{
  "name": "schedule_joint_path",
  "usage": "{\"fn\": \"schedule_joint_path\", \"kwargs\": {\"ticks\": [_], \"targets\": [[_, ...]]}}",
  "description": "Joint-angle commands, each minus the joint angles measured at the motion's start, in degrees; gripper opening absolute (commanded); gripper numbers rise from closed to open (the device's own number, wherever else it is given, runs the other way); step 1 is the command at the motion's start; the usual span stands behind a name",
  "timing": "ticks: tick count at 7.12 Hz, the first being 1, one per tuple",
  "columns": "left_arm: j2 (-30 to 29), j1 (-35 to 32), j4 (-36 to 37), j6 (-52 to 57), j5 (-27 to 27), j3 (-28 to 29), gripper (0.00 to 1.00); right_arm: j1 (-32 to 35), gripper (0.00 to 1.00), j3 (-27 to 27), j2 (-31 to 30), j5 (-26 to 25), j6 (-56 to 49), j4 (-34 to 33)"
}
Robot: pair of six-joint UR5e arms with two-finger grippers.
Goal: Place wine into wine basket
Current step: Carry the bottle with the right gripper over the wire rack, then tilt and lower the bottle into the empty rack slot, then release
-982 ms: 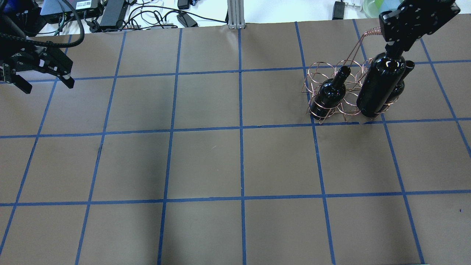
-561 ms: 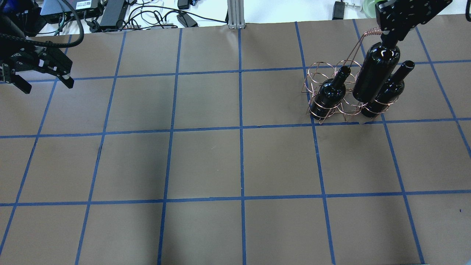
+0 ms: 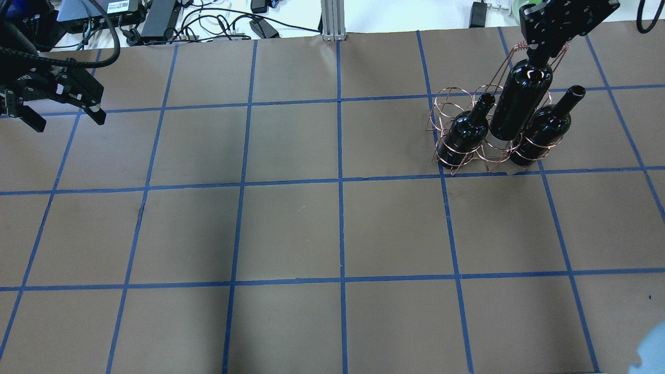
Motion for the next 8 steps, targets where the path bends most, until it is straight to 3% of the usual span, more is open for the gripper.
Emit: {"fn": "schedule_joint_path", "kwargs": {"ticks": [1,5,8], "targets": [[0.0,0.0,0.4,0.0,-0.2,0.0,1.0,0.0,0.11,1.3,0.2,0.0,-0.6,-1.9],[0.4,-0.6,0.5,0.1,-0.2,-0.1,1.0,-0.1,0.12,5.6,1.5,-0.1,-3.1,-6.6],[1.0,-2.1,0.6,-0.1,-0.9,-0.2,1.0,-0.2,0.18,10.6,1.7,0.0,-3.3,-11.3]]}}
